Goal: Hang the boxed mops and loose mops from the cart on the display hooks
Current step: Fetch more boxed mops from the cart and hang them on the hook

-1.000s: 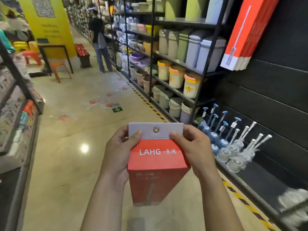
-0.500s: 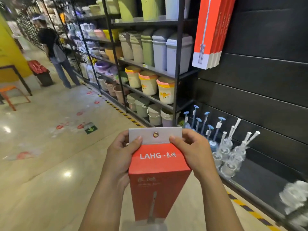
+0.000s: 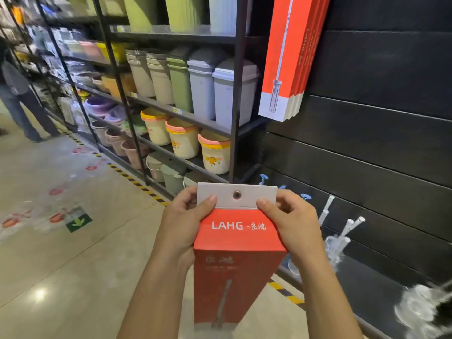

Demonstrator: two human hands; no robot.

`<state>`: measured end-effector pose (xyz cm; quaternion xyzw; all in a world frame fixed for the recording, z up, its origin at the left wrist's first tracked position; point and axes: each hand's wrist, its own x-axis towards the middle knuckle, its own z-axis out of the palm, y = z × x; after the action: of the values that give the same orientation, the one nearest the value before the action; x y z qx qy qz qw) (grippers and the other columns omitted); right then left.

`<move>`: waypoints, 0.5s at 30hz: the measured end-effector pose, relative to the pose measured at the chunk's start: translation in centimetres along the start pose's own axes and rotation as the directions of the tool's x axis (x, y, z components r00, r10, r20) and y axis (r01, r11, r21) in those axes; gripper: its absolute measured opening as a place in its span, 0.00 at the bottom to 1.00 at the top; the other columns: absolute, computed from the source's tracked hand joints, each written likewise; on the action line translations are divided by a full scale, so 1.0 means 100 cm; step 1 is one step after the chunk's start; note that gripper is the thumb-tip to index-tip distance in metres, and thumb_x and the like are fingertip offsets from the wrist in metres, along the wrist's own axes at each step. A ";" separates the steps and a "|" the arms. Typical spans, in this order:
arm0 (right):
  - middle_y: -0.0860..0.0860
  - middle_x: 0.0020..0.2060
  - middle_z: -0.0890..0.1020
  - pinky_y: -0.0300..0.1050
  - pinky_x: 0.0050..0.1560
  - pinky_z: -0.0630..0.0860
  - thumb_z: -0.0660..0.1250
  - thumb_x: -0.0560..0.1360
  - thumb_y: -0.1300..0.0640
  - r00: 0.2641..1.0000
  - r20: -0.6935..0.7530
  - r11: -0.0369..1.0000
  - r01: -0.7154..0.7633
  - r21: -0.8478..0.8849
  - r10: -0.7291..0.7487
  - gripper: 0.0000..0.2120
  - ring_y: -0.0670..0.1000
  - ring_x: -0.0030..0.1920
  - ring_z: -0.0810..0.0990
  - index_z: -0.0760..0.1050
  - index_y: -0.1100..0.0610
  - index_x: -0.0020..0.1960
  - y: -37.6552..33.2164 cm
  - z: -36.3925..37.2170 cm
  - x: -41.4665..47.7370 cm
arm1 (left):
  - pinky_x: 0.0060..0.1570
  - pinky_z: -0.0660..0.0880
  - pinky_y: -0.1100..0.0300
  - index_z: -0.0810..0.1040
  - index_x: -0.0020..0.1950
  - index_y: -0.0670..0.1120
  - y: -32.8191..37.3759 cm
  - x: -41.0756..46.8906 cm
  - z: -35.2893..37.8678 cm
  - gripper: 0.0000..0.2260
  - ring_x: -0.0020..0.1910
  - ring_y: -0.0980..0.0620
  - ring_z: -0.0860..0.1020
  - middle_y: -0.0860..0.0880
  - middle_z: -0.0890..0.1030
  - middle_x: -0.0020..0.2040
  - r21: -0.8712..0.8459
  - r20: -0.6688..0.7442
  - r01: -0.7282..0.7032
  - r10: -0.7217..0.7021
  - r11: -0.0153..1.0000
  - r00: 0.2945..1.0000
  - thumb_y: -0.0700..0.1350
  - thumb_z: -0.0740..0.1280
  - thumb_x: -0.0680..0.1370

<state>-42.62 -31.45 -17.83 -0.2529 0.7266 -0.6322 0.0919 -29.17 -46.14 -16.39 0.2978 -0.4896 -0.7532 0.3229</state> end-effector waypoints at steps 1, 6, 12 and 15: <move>0.45 0.41 0.87 0.31 0.34 0.77 0.74 0.78 0.54 1.000 -0.020 1.000 0.008 -0.017 -0.008 0.04 0.42 0.39 0.85 0.84 0.48 0.52 0.000 0.006 0.016 | 0.42 0.84 0.48 0.85 0.54 0.49 0.001 0.022 0.002 0.09 0.42 0.43 0.86 0.42 0.86 0.51 -0.001 0.020 0.002 -0.002 1.000 1.000 0.37 0.73 0.78; 0.40 0.40 0.86 0.39 0.40 0.80 0.76 0.76 0.53 0.989 -0.145 0.992 0.022 -0.126 -0.040 0.04 0.45 0.41 0.85 0.84 0.45 0.49 -0.005 0.031 0.091 | 0.41 0.83 0.48 0.84 0.58 0.50 0.016 0.120 0.015 0.09 0.43 0.43 0.87 0.43 0.87 0.52 0.004 0.159 0.052 -0.052 0.999 0.986 0.39 0.73 0.79; 0.43 0.40 0.87 0.32 0.38 0.77 0.77 0.75 0.56 0.963 -0.253 0.983 0.051 -0.175 -0.095 0.04 0.42 0.38 0.82 0.86 0.48 0.48 -0.015 0.044 0.180 | 0.48 0.85 0.41 0.84 0.54 0.50 0.038 0.227 0.047 0.08 0.46 0.41 0.87 0.42 0.87 0.51 0.033 0.286 0.014 -0.023 0.999 0.958 0.39 0.73 0.79; 0.44 0.39 0.87 0.29 0.36 0.75 0.77 0.75 0.57 0.956 -0.272 0.982 0.064 -0.177 -0.111 0.04 0.40 0.36 0.81 0.86 0.49 0.48 -0.025 0.038 0.222 | 0.49 0.84 0.42 0.84 0.56 0.49 0.053 0.271 0.071 0.09 0.47 0.43 0.87 0.49 0.88 0.48 0.071 0.363 -0.022 -0.006 0.997 0.932 0.39 0.74 0.78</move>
<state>-59.21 -45.67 -11.95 -0.1995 0.7706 -0.6022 -0.0615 -50.22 -64.96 -12.62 0.1633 -0.5696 -0.7753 0.2187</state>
